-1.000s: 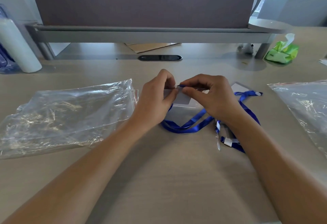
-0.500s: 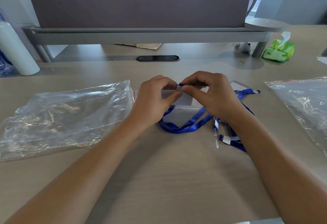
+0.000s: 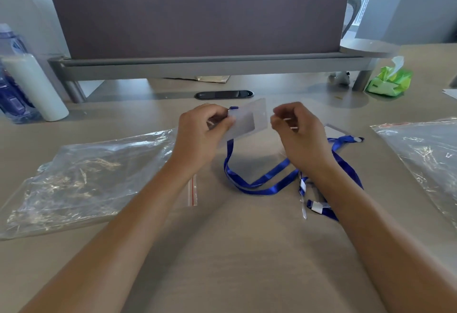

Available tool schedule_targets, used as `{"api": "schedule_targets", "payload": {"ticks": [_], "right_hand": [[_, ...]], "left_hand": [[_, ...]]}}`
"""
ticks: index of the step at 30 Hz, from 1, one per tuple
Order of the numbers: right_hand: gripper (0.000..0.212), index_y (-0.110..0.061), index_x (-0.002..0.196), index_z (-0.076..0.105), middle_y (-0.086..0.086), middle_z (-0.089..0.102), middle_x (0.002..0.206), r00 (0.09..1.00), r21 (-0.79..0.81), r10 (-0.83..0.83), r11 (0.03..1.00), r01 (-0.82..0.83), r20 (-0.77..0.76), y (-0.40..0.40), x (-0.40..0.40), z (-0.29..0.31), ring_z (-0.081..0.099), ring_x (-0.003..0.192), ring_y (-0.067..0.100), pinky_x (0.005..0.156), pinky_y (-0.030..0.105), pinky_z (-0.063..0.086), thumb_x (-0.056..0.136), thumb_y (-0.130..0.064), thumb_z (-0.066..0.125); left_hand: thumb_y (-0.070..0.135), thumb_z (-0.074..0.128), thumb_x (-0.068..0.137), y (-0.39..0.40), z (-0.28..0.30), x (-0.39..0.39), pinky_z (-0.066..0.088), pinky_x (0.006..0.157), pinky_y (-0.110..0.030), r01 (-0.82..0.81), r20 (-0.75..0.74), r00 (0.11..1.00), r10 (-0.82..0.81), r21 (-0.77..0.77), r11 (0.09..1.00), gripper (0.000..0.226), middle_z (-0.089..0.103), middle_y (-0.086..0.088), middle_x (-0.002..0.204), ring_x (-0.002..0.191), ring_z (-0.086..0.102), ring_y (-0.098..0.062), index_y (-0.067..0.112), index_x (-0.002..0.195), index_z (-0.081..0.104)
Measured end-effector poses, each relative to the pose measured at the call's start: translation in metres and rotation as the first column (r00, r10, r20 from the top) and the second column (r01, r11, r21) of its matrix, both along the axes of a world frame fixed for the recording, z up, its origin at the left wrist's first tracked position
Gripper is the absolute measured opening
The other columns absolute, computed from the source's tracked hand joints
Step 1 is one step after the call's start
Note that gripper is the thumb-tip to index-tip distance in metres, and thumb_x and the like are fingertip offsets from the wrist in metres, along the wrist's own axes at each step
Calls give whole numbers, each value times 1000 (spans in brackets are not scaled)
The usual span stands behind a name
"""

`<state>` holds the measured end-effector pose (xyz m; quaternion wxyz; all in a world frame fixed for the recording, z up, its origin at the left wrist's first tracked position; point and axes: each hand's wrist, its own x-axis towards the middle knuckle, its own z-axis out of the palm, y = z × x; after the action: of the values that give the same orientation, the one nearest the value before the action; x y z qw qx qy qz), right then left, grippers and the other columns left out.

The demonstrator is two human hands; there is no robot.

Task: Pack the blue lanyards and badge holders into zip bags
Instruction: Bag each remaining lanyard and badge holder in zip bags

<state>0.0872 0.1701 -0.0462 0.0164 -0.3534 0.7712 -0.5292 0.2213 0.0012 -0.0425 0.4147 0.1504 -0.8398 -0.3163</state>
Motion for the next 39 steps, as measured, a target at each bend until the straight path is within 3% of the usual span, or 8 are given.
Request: {"api": "schedule_targets", "payload": {"ticks": [5,10,15,20,25,30,35,39], "right_hand": [[38,-22,140,52,-9,75,115,932,-6,183,982,-191,314,-5,6,-4,71,107,5,104,41,55,104,-31,57],[29,-13,134,60,-2,72,129,704,-221,516,853,-473,488,-4,17,1,61,130,12,115,34,40,110,-17,44],[27,-3,119,70,8,63,78,718,-279,417,909,-311,557,-4,12,6,65,83,25,92,31,58,108,-9,46],[25,-10,107,72,0,50,67,901,-38,222,974,-225,373,-7,14,5,58,65,17,71,29,52,108,-14,47],[16,-24,98,68,0,67,62,978,151,176,970,-192,109,-5,24,4,54,51,3,60,24,42,105,-29,54],[14,-20,94,64,-2,67,69,990,49,99,994,-95,-101,1,23,12,60,58,5,57,17,43,105,-23,55],[7,-19,98,69,-11,64,72,939,-28,3,1000,-13,-343,12,7,18,64,68,20,63,39,53,101,-20,63],[2,-19,92,74,-8,69,75,958,-109,-26,994,-5,-285,16,-4,20,65,68,21,66,35,54,93,-17,74]], "left_hand": [[24,73,91,-1,43,-3,49,69,-12,71,29,997,-75,116,991,11,74,9,87,79,66,2,15,98,77],[26,72,93,5,65,-14,61,86,-35,218,54,972,-230,173,961,20,77,2,100,96,72,-14,15,109,77],[26,72,93,0,62,-23,59,81,-30,179,61,981,-183,63,982,18,77,6,95,88,71,-10,16,106,78],[19,72,92,-8,53,-25,53,72,-14,142,-27,989,-144,-69,987,11,76,1,88,81,70,-9,10,95,77],[20,67,94,-12,42,-29,55,71,-35,114,81,993,-90,-364,924,15,68,-2,84,77,63,-17,8,89,72],[35,44,94,-3,37,-30,45,58,-36,169,243,969,-41,-536,827,34,60,-1,83,71,56,-22,15,88,71],[22,67,91,2,33,-33,34,56,-30,214,288,958,-20,-661,719,8,61,2,80,73,55,-22,18,89,74],[19,68,91,8,34,-31,34,59,-29,339,357,925,-132,-615,712,6,60,3,85,75,55,-18,18,88,74]]}}
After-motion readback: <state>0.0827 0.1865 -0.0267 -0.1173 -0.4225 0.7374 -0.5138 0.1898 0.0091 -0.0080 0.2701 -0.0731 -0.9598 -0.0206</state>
